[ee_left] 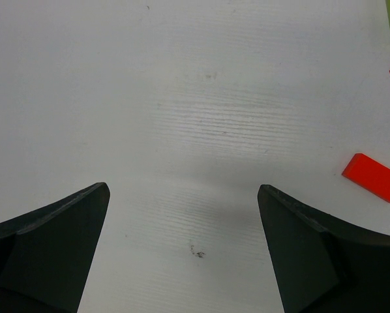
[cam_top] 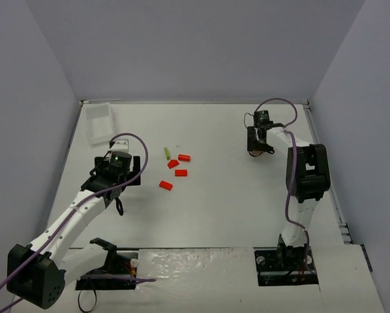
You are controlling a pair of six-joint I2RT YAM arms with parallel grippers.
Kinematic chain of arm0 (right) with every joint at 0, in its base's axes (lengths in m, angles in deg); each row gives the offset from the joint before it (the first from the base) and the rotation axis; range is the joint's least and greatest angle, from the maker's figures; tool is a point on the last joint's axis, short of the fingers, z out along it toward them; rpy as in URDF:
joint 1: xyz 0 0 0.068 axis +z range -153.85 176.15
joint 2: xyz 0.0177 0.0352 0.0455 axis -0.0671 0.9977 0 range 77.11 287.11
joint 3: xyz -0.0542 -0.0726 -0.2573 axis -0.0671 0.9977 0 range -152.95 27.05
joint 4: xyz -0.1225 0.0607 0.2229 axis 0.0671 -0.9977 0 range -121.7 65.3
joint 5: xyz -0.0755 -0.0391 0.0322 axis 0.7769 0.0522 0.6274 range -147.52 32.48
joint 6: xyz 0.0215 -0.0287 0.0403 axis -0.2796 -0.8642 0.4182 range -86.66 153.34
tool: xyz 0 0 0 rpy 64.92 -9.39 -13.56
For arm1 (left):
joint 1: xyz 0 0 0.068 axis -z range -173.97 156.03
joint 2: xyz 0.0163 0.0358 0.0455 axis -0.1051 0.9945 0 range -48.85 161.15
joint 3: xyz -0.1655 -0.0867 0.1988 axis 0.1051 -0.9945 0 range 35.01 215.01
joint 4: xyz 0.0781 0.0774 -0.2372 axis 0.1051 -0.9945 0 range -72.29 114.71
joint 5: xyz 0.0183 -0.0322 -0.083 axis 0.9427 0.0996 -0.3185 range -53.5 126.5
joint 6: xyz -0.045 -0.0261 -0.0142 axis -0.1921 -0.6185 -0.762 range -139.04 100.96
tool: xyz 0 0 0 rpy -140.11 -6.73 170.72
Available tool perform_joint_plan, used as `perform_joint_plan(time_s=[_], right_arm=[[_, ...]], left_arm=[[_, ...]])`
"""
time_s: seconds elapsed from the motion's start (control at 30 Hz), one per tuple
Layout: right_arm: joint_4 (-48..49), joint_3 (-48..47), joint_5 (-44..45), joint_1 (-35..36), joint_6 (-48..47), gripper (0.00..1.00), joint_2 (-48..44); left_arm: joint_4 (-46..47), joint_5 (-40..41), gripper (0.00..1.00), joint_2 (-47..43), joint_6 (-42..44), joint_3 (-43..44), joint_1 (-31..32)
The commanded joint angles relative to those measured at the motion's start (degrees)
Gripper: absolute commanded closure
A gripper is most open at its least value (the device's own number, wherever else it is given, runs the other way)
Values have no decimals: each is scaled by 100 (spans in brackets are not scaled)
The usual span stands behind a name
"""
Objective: Build the wood block tower
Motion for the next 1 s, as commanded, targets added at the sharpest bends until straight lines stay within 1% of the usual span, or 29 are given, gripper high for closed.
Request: perform_joint_plan(time_s=[0.0,0.27,0.33,0.43,0.53,0.6,0.67,0.73,0.83,0.87,0.9,0.97], right_arm=[[191,-105,2,-43,95,91,27],[334,97,13,-77,217,85,85],[345,120,47,-78,239,82,74],[360,169,55,-78,262,75,35],[362,203,91,-78,263,59,-82],[358,204,105,-74,262,45,-168],[353,204,118,-61,270,34,-317],[337,196,88,-45,248,28,-490],[327,177,170,44,158,16,-720],[321,177,182,77,141,9,-814],[311,177,187,111,128,5,-909],[271,177,191,191,111,3,-1095]], left_arm=[[269,94,3,-103,92,297,-32],[286,86,3,-110,110,297,-32],[288,85,3,-118,119,297,-40],[293,78,3,-116,119,297,-40],[294,76,3,-109,127,297,-40],[295,55,3,-109,127,305,-35],[295,26,3,-117,127,305,-40],[303,16,3,-111,120,305,-40],[304,6,3,-118,118,288,-40],[309,-10,3,-118,113,293,-40],[315,-27,3,-118,110,296,-40],[322,-57,3,-108,105,297,-40]])
